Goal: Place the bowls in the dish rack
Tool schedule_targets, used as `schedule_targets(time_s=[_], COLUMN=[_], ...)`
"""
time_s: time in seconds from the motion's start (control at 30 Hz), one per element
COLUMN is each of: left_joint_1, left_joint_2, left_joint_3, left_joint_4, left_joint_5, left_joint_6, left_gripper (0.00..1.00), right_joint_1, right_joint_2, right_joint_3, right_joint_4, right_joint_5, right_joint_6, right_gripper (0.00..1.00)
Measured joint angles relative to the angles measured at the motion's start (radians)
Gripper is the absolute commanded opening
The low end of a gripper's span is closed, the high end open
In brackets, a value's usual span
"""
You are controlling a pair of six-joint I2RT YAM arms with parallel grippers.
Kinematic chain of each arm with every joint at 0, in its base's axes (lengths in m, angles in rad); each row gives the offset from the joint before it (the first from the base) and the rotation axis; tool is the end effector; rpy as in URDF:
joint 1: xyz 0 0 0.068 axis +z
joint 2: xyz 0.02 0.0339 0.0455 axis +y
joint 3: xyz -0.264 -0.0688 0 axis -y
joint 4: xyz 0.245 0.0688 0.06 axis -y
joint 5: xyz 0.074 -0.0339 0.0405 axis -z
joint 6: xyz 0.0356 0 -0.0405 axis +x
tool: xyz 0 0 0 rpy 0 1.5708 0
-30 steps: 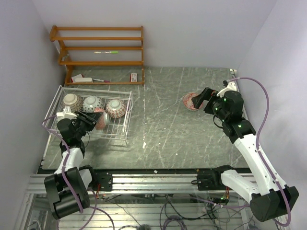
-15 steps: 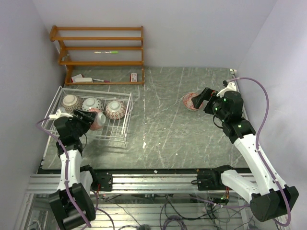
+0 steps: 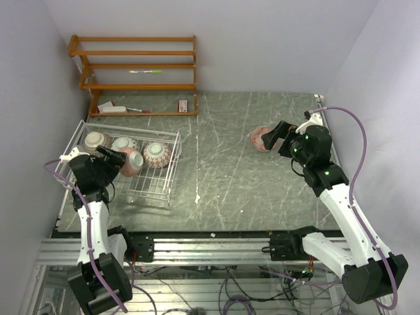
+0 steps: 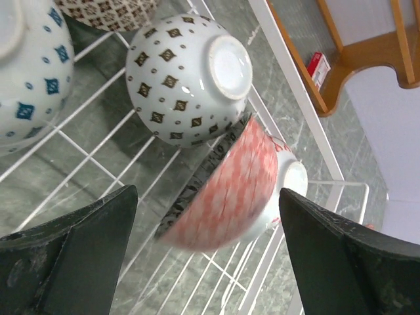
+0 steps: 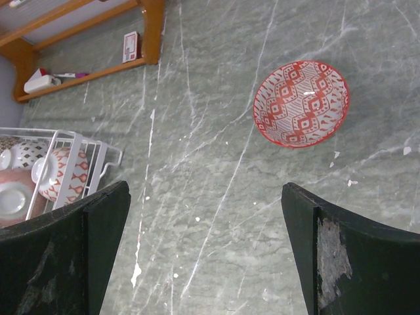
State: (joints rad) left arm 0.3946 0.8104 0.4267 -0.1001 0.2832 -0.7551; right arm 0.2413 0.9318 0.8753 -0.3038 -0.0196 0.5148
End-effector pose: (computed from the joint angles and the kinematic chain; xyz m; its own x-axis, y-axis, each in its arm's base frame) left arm 0.1732 0.0613 0.2184 -0.2162 -0.8029 -0.5555 -0.3968 0.5922 -0.7014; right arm 0.2068 0.0516 0.3328 -0.4244 0.4025 -0.8111 -0.0549 0.8827 0.4668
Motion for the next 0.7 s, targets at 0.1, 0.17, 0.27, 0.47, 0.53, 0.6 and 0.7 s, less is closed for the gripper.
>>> schedule_targets(time_s=[0.1,0.17,0.27,0.47,0.53,0.6,0.7], left_joint_1=[0.010,0.014,0.019,0.034,0.037,0.037,0.037], left_joint_2=[0.018,0.034,0.055,0.068,0.068,0.064,0.050], left_joint_3=[0.016,0.024,0.033,0.048,0.066,0.099,0.165], left_joint_4=[-0.013,-0.014,-0.013,-0.023,-0.046,-0.078,-0.120], left_joint_5=[-0.015,-0.020,-0.026,-0.030,-0.034,-0.037,-0.036], left_joint_6=[0.008,0.008,0.007,0.007,0.010,0.019,0.050], left_gripper=[1.00,1.00,0.99,1.00,0.99,0.99,0.99], right_joint_1=[0.000,0.000,0.000,0.000,0.000,0.000,0.000], right_joint_2=[0.000,0.000,0.000,0.000,0.000,0.000,0.000], right_joint_3=[-0.001,-0.001,-0.001,-0.001,-0.002,-0.003,-0.003], right_joint_4=[0.001,0.000,0.001,0.001,0.004,0.006,0.007], right_joint_5=[0.000,0.000,0.000,0.000,0.000,-0.001,-0.003], right_joint_6=[0.000,0.000,0.000,0.000,0.000,0.000,0.000], right_gripper=[1.00,1.00,1.00,1.00,1.00,1.00,1.00])
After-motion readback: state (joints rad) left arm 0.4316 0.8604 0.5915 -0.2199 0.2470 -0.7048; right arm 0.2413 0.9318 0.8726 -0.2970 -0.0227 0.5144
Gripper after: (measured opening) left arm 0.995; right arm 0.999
